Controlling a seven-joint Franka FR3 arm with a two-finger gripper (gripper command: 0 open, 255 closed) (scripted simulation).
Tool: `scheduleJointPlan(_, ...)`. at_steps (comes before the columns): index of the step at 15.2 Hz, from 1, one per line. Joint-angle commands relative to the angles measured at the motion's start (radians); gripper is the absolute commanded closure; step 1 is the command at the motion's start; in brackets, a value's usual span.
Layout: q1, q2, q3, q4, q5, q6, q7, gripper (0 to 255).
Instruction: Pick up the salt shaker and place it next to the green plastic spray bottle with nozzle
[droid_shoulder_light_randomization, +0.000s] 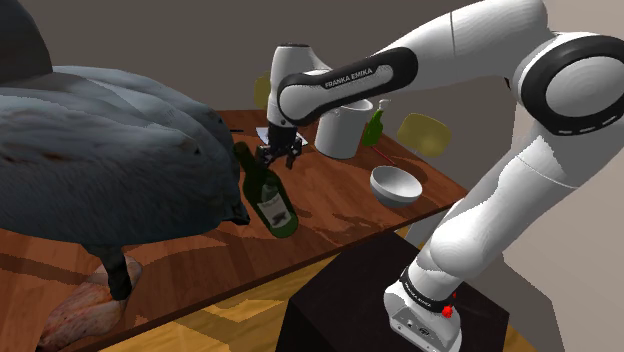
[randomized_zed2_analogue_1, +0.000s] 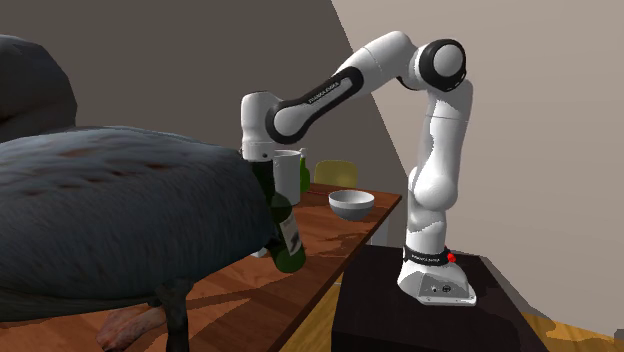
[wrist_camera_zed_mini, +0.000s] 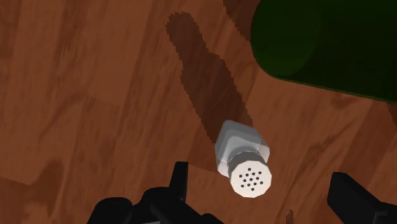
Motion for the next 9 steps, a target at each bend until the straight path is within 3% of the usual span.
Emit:
scheduleJointPlan(1, 0.001, 0.033, 0.006, 0.002, -0.012, 0.035, 0.014, 0)
scheduleJointPlan(9, 0.001, 0.074, 0.008, -0.035, -0.025, 0.111, 0.024, 0)
